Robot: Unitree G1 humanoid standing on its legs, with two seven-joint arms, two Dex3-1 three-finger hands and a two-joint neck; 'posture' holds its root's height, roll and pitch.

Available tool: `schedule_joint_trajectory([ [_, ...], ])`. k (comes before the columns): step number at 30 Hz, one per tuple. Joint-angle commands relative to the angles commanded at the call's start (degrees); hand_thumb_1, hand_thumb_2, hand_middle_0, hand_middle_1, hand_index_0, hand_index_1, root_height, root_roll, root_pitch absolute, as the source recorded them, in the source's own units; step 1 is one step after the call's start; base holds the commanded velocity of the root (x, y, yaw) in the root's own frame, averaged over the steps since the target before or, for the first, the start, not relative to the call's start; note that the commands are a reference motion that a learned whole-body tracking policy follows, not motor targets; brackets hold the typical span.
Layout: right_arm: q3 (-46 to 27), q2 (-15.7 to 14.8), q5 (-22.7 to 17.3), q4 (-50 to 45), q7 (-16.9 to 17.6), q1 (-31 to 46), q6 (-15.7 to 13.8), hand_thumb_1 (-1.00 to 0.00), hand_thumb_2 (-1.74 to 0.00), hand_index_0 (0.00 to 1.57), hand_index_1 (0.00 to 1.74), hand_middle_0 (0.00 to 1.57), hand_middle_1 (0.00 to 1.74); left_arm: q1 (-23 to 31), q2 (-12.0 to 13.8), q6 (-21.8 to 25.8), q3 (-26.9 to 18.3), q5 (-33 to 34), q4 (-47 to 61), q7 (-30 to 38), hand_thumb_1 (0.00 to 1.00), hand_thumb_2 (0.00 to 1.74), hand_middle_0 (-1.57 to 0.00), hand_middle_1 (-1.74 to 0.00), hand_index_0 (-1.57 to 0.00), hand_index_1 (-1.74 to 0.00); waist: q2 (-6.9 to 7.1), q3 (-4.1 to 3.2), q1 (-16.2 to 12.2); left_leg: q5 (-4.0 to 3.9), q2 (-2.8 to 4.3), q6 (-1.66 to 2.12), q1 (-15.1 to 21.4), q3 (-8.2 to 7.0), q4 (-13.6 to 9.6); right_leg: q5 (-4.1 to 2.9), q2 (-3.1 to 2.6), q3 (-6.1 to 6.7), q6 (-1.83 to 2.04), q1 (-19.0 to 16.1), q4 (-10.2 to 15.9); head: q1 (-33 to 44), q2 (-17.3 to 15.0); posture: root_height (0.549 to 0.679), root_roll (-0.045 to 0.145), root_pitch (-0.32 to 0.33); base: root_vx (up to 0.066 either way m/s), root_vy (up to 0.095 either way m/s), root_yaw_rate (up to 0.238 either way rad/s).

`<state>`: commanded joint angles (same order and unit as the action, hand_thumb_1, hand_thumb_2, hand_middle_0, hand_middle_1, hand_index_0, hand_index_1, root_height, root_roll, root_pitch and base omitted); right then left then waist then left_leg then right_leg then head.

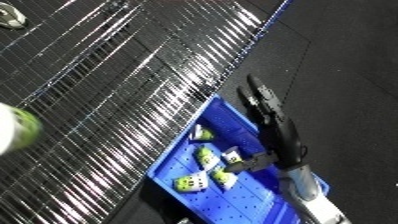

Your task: Pick up the object and place it into the box

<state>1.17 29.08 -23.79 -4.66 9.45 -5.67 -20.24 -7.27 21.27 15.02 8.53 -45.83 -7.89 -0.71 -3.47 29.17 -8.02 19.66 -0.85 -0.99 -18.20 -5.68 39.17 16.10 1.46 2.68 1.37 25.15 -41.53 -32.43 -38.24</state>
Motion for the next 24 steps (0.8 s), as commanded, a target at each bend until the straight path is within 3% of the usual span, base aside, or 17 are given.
schedule_joint_trajectory([
  [5, 2.6, -0.5, 0.0, -0.9, -3.0, -2.4, 3.2, 0.0, 0.0, 0.0, 0.0, 0.0, 0.0, -0.9, 0.5, -1.8, 0.1, 0.7, -0.5, -0.4, 1.0, 1.74, -1.57, -1.74, -1.57, -1.74, 1.02, -0.43, 1.8, -0.26, -0.17, 0.04, -0.7, 1.42, 0.8, 0.41, 0.19, -1.13, -0.19, -0.3, -1.1, 5.9, -0.9, 0.644, 0.086, 0.008, 0.031, -0.089, 0.115],
  [13, 6.4, -1.9, 2.2, -0.7, -5.3, -5.6, 6.1, 0.0, 0.0, 0.0, 0.0, 0.0, 0.0, -2.3, 1.4, -4.4, 0.1, 2.1, -1.1, -0.7, 1.0, 1.74, -1.57, -1.74, -1.57, -1.74, 2.49, -0.74, 4.7, -0.32, -0.31, -0.09, -2.3, 3.49, 2.5, 0.63, 0.58, -2.89, 0.03, -0.3, -2.9, 15.0, -1.6, 0.641, 0.076, -0.004, 0.036, -0.088, 0.11],
  [24, 8.5, -3.2, 4.8, 0.7, -6.4, -8.0, 8.6, 0.0, 0.0, 0.0, 0.0, 0.0, 0.0, -3.0, 2.4, -6.0, 0.2, 3.5, -1.1, -1.4, 1.0, 1.74, -1.57, -1.74, -1.57, -1.74, 3.01, 0.39, 7.3, -1.87, -0.68, 0.15, -5.0, 5.23, 3.5, 0.59, 0.69, -4.61, 0.61, 1.6, -5.3, 23.2, 1.2, 0.635, 0.061, -0.004, 0.03, -0.045, 0.151],
])
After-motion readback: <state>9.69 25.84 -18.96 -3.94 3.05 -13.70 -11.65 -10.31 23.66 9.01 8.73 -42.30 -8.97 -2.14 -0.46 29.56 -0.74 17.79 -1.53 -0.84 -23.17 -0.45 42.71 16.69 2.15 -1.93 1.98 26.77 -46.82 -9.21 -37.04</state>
